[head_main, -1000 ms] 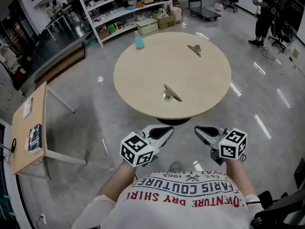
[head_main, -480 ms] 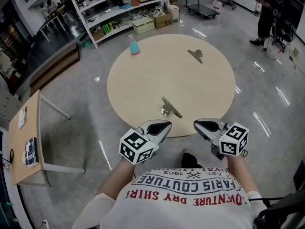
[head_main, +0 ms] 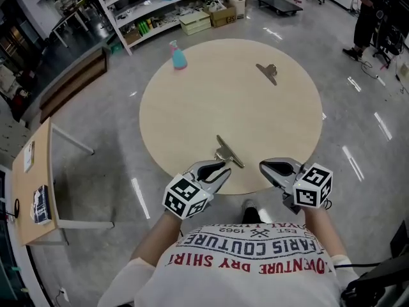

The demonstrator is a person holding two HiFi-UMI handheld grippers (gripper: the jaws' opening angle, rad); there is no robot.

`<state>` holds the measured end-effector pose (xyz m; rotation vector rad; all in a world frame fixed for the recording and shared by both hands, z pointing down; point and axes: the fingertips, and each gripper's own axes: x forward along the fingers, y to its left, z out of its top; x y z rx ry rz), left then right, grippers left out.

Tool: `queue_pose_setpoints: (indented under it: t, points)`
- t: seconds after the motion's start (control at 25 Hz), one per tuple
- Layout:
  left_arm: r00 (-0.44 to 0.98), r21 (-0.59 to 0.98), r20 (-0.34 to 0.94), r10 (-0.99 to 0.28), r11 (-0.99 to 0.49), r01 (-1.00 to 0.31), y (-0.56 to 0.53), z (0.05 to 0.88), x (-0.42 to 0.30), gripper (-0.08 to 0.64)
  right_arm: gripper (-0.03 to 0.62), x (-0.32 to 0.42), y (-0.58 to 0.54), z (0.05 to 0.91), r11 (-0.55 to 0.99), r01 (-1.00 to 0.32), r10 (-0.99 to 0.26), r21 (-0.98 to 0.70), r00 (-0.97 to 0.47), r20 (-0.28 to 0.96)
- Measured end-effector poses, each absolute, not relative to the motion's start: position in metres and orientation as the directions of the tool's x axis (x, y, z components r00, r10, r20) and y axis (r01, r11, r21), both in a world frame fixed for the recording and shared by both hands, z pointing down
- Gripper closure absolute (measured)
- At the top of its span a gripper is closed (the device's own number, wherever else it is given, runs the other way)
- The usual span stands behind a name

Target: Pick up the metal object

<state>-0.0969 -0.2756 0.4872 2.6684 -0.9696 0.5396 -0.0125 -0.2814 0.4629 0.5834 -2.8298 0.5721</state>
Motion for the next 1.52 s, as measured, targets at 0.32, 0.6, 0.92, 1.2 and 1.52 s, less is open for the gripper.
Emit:
queue_pose_setpoints:
  t: [0.32, 0.6, 0.92, 1.2, 1.52]
  points:
    - [0.580, 0.006, 0.603, -0.548, -0.724, -0.690, -0.344, 0.580, -0.114, 0.255, 0.591, 0.007, -0.316, 0.481, 0.816, -0.443, -0.349, -0.372, -0.889, 0.295]
    - [0.510, 0.007, 0.751, -0.420, -0.767, -0.642, -0.369, 0.667, -0.119, 0.210, 0.591, 0.014, -0.337, 0.493, 0.800, -0.449, -0.335, -0.397, -0.884, 0.326]
    - [0.488, 0.013, 0.782, -0.386, -0.774, -0.633, -0.368, 0.690, -0.118, 0.243, 0.591, 0.009, -0.347, 0.498, 0.796, -0.432, -0.308, -0.424, -0.892, 0.330]
    - [0.487, 0.010, 0.780, -0.393, -0.770, -0.638, -0.365, 0.692, -0.124, 0.279, 0.591, 0.006, -0.341, 0.504, 0.790, -0.434, -0.304, -0.434, -0.891, 0.338]
    - [0.492, -0.006, 0.745, -0.450, -0.742, -0.671, -0.368, 0.674, -0.122, 0.281, 0.591, 0.013, -0.339, 0.501, 0.787, -0.447, -0.321, -0.426, -0.885, 0.337]
